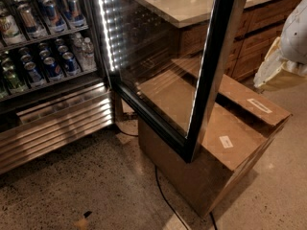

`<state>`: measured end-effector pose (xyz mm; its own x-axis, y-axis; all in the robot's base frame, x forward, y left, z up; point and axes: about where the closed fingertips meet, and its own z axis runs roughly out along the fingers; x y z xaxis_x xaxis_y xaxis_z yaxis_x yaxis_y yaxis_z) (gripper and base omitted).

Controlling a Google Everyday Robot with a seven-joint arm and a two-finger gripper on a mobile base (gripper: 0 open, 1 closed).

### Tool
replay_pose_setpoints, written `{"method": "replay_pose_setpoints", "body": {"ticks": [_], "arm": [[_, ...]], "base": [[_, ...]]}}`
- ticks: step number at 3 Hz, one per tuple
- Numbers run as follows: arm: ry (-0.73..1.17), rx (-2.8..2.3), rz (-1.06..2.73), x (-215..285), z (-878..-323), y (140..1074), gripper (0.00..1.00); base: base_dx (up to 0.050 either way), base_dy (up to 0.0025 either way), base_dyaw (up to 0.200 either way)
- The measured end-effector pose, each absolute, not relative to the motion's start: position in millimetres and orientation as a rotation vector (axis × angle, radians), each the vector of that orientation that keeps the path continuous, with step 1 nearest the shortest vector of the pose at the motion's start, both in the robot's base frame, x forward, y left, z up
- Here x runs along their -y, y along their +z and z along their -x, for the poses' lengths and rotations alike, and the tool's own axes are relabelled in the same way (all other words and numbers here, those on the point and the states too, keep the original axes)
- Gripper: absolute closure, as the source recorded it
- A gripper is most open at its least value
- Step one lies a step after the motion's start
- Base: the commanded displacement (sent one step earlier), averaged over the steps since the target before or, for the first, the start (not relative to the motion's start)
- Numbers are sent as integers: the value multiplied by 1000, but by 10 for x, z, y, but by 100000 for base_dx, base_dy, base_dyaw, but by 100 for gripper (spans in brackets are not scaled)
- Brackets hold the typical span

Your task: Close right fridge door

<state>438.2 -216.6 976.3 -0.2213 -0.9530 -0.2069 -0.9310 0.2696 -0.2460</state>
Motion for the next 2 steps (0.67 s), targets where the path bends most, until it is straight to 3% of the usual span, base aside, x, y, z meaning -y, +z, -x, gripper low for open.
{"method": "replay_pose_setpoints", "body": {"ticks": [1,2], "arm": [[-99,-2231,1724,2166,-4382,9763,100],[-99,-2231,1724,2165,-4384,9764,100]], "base": [[0,0,0],[0,0,0]]}}
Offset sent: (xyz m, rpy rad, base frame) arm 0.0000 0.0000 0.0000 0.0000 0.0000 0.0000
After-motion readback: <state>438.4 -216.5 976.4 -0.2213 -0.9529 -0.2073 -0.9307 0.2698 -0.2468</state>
